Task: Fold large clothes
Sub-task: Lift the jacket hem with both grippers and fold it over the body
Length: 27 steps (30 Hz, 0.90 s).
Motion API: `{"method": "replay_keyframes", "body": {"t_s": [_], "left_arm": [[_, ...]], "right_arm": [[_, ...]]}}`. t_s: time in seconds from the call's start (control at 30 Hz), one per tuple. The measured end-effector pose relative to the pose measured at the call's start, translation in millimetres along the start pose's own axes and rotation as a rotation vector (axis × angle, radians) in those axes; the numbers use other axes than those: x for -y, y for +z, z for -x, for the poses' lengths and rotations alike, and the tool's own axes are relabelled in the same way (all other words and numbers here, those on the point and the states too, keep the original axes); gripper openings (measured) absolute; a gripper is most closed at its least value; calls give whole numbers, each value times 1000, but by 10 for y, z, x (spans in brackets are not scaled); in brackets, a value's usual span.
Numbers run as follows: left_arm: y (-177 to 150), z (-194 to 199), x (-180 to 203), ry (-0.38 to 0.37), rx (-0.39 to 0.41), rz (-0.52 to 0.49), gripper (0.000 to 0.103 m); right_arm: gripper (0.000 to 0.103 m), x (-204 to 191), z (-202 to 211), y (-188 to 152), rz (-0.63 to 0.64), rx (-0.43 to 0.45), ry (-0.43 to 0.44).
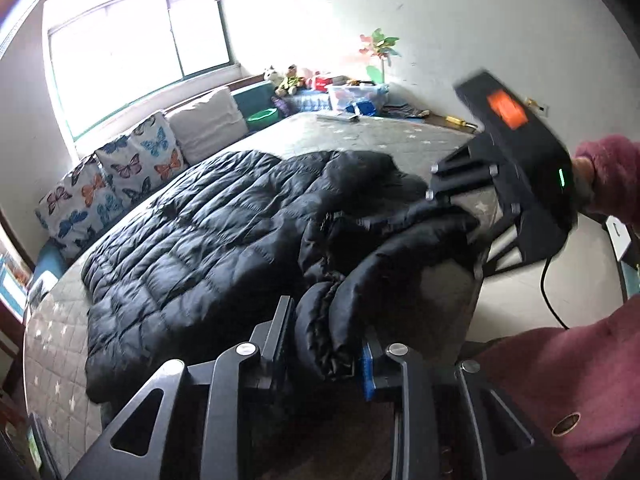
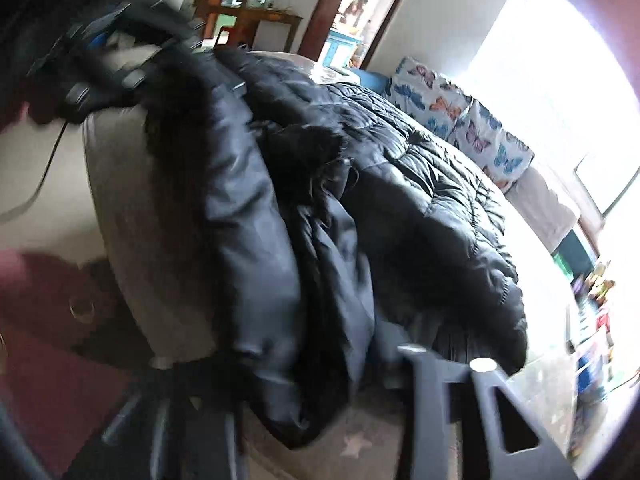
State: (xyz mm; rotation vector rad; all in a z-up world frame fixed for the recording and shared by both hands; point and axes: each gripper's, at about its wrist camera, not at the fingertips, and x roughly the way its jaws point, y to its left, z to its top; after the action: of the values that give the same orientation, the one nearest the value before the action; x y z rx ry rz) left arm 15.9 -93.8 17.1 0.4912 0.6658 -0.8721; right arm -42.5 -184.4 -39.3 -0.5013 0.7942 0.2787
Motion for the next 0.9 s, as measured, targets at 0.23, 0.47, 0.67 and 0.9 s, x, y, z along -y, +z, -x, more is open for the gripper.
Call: {"method": "replay_keyframes", "body": {"t_s": [0.23,0.47,0.67,0.9], "left_arm": [[-507,258,-54,135,-3,11,72],[-859,133,-163,306,-43,-15,78],[-933,57,-110,345,27,-80,50],[-1103,470,-9,296,77,32,38]], "right_arm": [[21,369,252,280,-178,66,62],[19,425,357,417,-217,95,53],[17,321,375,360,-210,93,17],[16,155,545,212,-217,116,36]]}}
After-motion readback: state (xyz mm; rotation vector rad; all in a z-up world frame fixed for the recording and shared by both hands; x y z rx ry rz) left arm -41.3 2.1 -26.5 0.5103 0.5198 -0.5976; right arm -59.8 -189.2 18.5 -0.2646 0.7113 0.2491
